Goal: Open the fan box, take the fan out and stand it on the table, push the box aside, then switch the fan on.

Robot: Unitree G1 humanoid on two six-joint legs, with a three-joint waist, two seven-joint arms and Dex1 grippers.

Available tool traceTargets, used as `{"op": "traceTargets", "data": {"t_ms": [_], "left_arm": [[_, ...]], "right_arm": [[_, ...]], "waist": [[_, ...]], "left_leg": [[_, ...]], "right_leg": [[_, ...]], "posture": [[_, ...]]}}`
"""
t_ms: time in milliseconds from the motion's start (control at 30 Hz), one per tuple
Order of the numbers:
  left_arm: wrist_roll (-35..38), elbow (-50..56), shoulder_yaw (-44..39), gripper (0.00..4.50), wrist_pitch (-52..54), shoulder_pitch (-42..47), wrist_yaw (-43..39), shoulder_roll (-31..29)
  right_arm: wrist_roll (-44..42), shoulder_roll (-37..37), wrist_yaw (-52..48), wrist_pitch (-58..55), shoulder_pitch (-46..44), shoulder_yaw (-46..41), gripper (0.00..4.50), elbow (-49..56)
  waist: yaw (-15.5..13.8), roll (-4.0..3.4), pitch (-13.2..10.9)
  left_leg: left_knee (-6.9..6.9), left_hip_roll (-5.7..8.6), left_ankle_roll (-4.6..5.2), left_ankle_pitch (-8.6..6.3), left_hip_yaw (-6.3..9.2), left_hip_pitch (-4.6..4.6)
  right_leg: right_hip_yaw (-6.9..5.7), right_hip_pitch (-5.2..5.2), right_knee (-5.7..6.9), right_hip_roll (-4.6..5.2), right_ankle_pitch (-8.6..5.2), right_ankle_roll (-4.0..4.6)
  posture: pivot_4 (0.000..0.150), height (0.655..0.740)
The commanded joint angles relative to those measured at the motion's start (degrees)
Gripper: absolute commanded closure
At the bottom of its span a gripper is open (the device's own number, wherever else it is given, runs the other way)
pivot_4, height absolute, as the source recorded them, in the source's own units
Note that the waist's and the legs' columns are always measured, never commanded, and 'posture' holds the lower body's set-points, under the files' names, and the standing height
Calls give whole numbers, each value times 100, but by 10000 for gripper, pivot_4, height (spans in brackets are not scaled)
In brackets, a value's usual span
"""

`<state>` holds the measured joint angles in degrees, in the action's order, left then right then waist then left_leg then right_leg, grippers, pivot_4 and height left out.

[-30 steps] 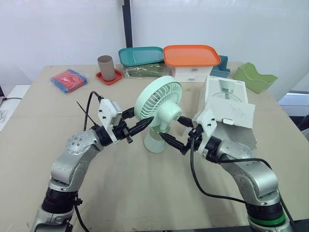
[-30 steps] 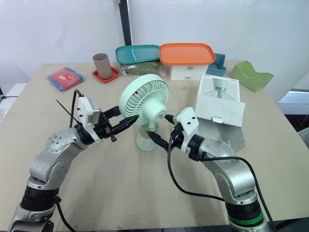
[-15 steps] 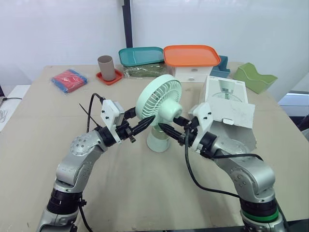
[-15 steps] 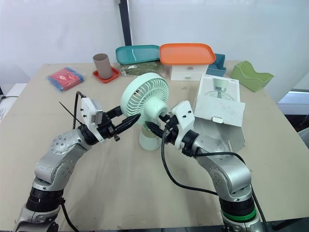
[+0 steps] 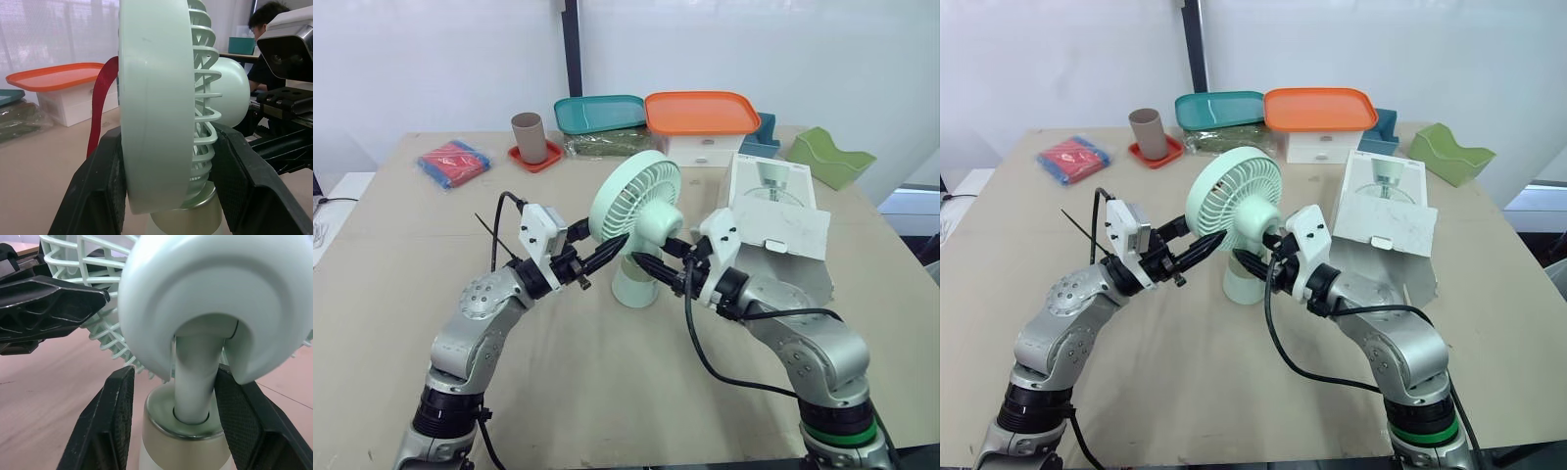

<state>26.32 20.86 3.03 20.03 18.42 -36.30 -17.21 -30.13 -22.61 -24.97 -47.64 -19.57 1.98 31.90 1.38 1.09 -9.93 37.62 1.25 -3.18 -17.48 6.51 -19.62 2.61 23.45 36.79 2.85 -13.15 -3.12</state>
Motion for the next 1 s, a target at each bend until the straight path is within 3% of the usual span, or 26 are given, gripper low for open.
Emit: {"op": "traceTargets", "data": {"t_ms": [33, 100, 167, 200, 300, 333, 833, 900, 1000], "left_arm": [[-25, 257, 34, 24887, -102, 23, 70, 25], [-31, 258, 39, 24887, -97, 22, 75, 32], [-33, 259, 51, 24887, -96, 25, 82, 42], [-36, 259, 58, 24887, -95, 27, 82, 46], [-34, 260, 68, 24887, -92, 30, 78, 49], [-34, 261, 71, 24887, -94, 28, 80, 49], [32, 344, 20, 24887, 20, -81, 85, -40], [158, 355, -26, 15766, 83, -70, 11, -82], [262, 364, -77, 5724, 138, -47, -90, -184]], "right_arm": [[0, -18, -23, 85, -83, 2, 20011, 22], [4, -18, -22, 91, -67, 5, 20011, 18], [9, -7, -14, 98, -49, 14, 26151, 17], [15, 1, -13, 106, -47, 23, 26965, 15], [40, 42, 16, 96, -70, 36, 38492, -4], [41, 60, 32, 85, -86, 31, 40101, -13], [23, 72, -83, 96, -65, 106, 40812, -35], [41, 66, -118, 148, -71, 123, 40812, -69], [73, 39, -179, 230, -80, 128, 40812, -150]], "waist": [[0, 0, 0], [0, 0, 0], [0, 0, 0], [0, 0, 0], [0, 0, 0], [0, 0, 0], [0, 0, 1], [1, 0, 1], [9, 0, 1]], "left_leg": [[0, 0, 0, 0, 0, 0], [0, 0, 0, 0, 0, 0], [0, 0, 0, 0, 0, 0], [0, 0, 0, 0, 0, 0], [0, 0, 0, 0, 0, 0], [0, 0, 0, 0, 0, 0], [0, 0, 0, 0, 0, 3], [0, 0, 0, 0, -1, 3], [0, -2, 1, -1, -1, 3]], "right_leg": [[0, 0, 0, 0, 0, 0], [0, 0, 0, 0, 0, 0], [0, 0, 0, 0, 0, 0], [0, 0, 0, 0, 0, 0], [0, 0, 0, 0, 0, 0], [0, 0, 0, 0, 0, 0], [0, -3, 0, 0, 0, 0], [0, -2, 0, 0, 0, 0], [1, -1, 0, -2, 0, 0]], "posture": [[1500, 7400], [1500, 7400], [1500, 7400], [1500, 7400], [1500, 7400], [1500, 7400], [1500, 7400], [1500, 7400], [1500, 7400]]}}
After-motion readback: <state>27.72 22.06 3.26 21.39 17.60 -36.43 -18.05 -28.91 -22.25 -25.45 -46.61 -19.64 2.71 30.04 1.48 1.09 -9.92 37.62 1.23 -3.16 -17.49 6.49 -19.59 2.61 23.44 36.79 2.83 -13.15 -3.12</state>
